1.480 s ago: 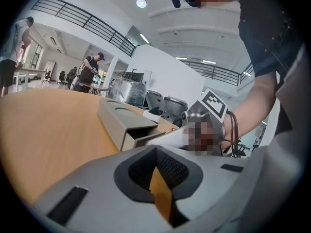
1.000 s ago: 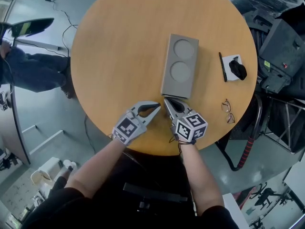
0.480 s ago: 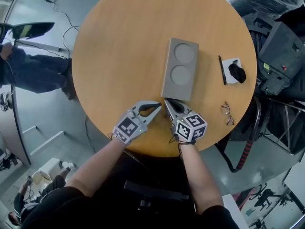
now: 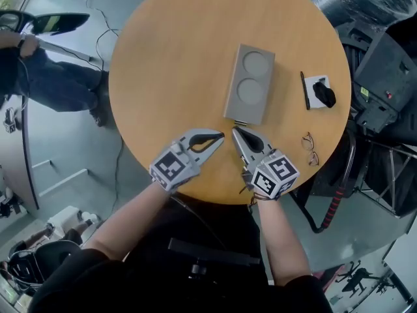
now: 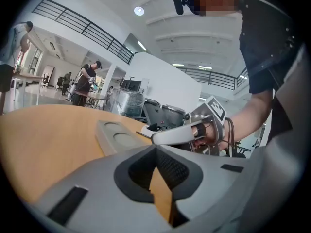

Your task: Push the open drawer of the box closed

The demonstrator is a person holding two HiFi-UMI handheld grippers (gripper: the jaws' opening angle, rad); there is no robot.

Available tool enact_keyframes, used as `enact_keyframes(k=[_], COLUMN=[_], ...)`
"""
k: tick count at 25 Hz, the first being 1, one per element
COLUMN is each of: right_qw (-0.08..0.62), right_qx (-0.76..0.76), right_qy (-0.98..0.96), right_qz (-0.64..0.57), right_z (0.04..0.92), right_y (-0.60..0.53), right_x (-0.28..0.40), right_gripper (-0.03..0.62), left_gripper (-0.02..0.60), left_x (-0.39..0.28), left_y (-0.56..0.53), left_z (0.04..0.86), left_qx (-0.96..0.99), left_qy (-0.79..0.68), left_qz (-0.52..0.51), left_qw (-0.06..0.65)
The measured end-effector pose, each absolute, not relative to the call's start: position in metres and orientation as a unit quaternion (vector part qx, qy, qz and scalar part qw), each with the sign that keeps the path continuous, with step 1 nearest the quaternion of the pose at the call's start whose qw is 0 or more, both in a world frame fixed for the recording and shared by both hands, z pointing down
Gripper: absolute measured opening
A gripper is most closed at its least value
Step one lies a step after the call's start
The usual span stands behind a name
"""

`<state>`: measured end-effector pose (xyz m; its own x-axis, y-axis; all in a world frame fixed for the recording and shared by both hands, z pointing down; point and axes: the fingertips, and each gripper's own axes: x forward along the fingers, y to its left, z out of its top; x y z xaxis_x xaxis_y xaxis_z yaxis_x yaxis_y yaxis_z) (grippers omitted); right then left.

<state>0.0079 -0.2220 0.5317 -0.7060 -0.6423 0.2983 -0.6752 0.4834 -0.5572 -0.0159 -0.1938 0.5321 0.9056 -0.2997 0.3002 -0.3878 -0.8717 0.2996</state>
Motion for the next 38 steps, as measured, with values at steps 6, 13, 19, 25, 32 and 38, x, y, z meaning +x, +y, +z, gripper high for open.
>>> enact_keyframes(k=[6, 13, 19, 25, 32, 38], right_qw=[0.008, -0.033, -0.031, -0.035, -0.03, -0.036], right_qx=[0.362, 0.345, 0.312, 0.289, 0.274, 0.262], right_qy=[-0.902, -0.925, -0.945, -0.954, -0.96, -0.963], right_qz=[0.235, 0.158, 0.092, 0.073, 0.056, 0.046], right_z=[0.426, 0.291, 0.212, 0.153, 0.122, 0.112], right_y=[-0.186, -0.139, -0.09, -0.046, -0.018, 0.0], right_x=[0.018, 0.029, 0.029, 0.031, 0.035, 0.035], right_gripper=[0.006, 0.006, 0.005, 0.005, 0.005, 0.005], left_gripper=[0.031, 0.031, 0.031, 0.031, 0.031, 0.031], left_x=[-0.018, -0.015, -0.003, -0.001, -0.002, 0.0], left_y=[-0.169, -0.13, -0.091, -0.047, -0.022, -0.005], left_z=[0.435, 0.314, 0.242, 0.183, 0.148, 0.13], left_qx=[0.97, 0.977, 0.982, 0.986, 0.986, 0.986], left_qy=[-0.182, -0.173, -0.165, -0.153, -0.162, -0.165], left_qz=[0.078, 0.05, 0.032, 0.018, 0.012, 0.005], left_qw=[0.144, 0.113, 0.087, 0.068, 0.048, 0.032])
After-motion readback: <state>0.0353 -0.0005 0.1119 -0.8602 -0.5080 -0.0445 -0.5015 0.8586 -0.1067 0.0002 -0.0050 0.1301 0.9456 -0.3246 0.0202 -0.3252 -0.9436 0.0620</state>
